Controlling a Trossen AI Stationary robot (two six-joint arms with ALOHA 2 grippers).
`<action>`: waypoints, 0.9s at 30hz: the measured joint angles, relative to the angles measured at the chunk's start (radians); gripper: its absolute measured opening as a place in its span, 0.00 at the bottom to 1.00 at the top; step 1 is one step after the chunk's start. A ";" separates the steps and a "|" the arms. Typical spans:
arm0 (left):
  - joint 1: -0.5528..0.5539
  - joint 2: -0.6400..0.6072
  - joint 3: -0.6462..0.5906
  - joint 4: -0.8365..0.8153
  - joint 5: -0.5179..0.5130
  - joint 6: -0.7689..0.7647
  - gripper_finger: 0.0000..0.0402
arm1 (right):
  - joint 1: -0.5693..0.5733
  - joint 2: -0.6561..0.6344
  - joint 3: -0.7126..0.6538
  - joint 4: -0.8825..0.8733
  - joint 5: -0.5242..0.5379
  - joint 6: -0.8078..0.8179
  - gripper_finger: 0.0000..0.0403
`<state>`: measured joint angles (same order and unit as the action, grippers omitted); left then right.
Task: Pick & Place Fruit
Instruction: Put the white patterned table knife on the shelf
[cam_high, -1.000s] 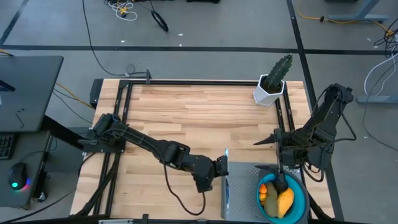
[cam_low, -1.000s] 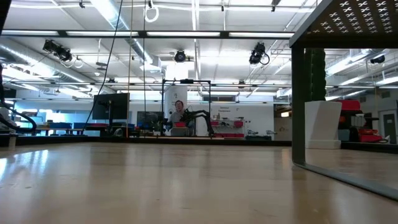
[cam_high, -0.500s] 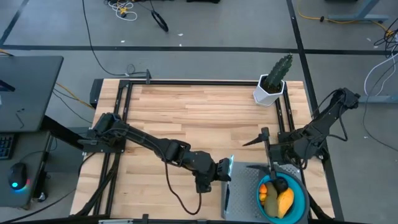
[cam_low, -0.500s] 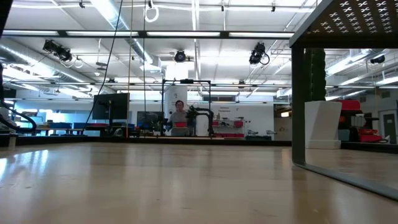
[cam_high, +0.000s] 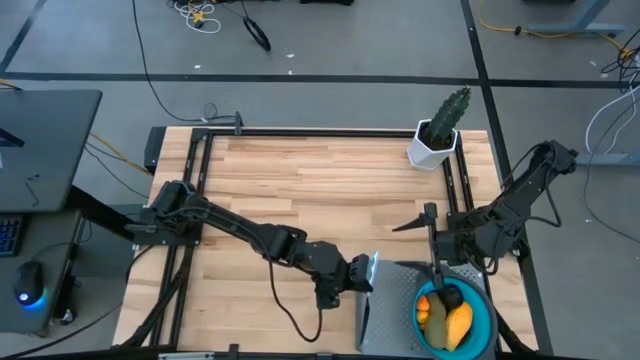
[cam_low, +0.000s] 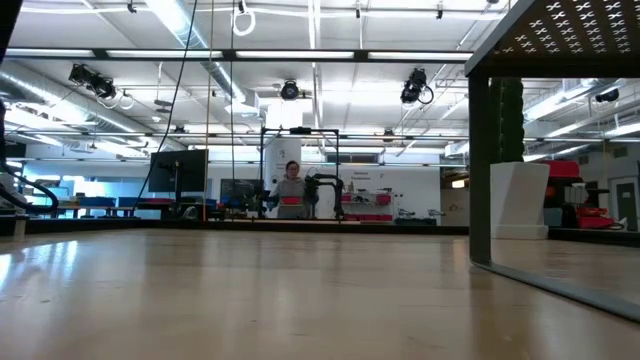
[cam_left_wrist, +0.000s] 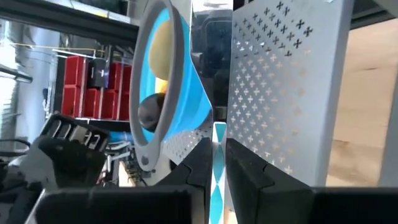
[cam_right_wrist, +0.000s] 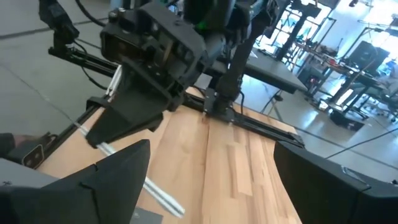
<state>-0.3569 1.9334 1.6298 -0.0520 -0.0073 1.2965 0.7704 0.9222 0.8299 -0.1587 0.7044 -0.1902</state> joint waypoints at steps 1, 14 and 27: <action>0.000 0.000 0.000 0.002 -0.001 0.002 0.10 | 0.003 0.000 0.000 -0.001 0.000 -0.001 0.87; -0.024 -0.001 0.000 0.067 -0.089 -0.149 0.10 | 0.088 0.000 0.000 -0.017 0.141 -0.015 0.87; -0.077 -0.001 0.025 0.208 -0.408 -0.886 0.10 | 0.343 -0.001 0.021 -0.023 0.590 -0.062 0.87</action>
<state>-0.4340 1.9324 1.6548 0.1562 -0.4149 0.4103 1.1137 0.9211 0.8509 -0.1822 1.2945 -0.2520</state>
